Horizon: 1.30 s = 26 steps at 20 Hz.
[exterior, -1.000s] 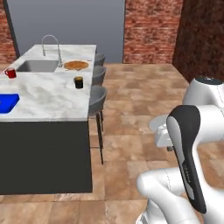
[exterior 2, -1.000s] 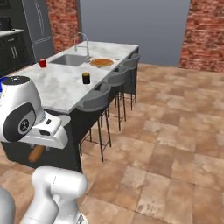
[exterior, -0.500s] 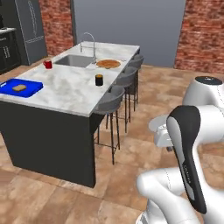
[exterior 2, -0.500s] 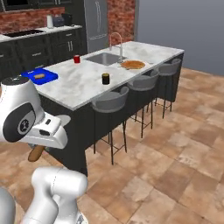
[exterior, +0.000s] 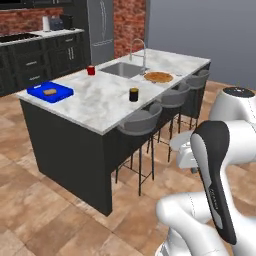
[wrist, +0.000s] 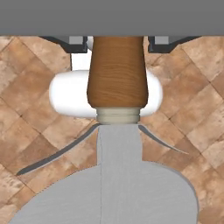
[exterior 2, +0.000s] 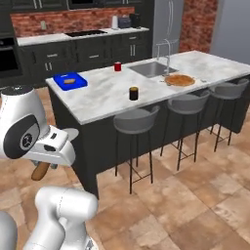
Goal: Take the pizza cutter from the drawer on the right and place it on the dining counter for cutting.
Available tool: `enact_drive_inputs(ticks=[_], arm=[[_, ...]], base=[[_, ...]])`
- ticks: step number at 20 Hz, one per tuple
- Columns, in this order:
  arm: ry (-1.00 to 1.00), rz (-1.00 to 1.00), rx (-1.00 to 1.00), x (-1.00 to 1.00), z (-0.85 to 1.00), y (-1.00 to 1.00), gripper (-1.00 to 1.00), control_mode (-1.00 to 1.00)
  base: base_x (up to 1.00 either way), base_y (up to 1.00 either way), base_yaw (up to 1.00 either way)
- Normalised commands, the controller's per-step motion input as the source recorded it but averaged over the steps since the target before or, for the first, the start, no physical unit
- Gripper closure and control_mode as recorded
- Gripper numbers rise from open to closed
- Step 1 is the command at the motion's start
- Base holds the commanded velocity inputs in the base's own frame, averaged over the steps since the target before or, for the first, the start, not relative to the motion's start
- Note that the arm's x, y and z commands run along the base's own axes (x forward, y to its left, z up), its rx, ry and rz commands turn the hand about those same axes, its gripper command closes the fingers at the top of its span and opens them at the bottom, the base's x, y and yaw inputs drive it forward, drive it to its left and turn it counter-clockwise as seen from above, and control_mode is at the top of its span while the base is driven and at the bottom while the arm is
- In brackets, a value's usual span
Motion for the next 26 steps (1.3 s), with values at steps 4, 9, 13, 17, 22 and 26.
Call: enact_drive_inputs(ticks=[4, 9, 13, 17, 22, 26], arm=[[0.00, 0.00, 0.00, 0.00, 0.00, 0.00, 1.00, 1.00], [0.00, 0.00, 0.00, 0.00, 0.00, 0.00, 1.00, 1.00], [0.00, 0.00, 0.00, 0.00, 0.00, 0.00, 1.00, 1.00], [0.00, 0.00, 0.00, 0.00, 0.00, 0.00, 1.00, 1.00], [0.00, 0.00, 0.00, 0.00, 0.00, 0.00, 1.00, 1.00], [0.00, 0.00, 0.00, 0.00, 0.00, 0.00, 1.00, 1.00]], base=[[0.31, -1.00, 0.51], [0.23, -1.00, 0.43], [0.13, -1.00, 0.42], [0.06, -1.00, 0.42], [0.04, -1.00, 0.42], [0.01, -1.00, 0.41]])
